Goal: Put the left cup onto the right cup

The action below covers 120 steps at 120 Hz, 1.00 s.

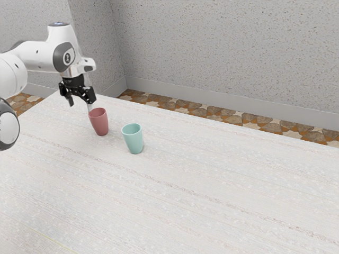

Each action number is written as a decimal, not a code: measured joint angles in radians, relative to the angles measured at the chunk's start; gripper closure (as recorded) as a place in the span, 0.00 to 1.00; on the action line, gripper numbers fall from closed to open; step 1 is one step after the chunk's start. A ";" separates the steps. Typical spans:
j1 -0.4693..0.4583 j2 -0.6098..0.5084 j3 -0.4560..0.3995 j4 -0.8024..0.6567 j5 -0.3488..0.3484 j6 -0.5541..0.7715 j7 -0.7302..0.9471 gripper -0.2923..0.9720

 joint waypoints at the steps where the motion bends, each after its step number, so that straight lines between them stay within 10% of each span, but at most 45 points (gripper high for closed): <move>1: 0.000 0.002 0.000 0.001 0.000 0.001 0.000 0.23; 120: 0.052 0.166 -0.044 0.153 0.000 0.134 0.025 0.23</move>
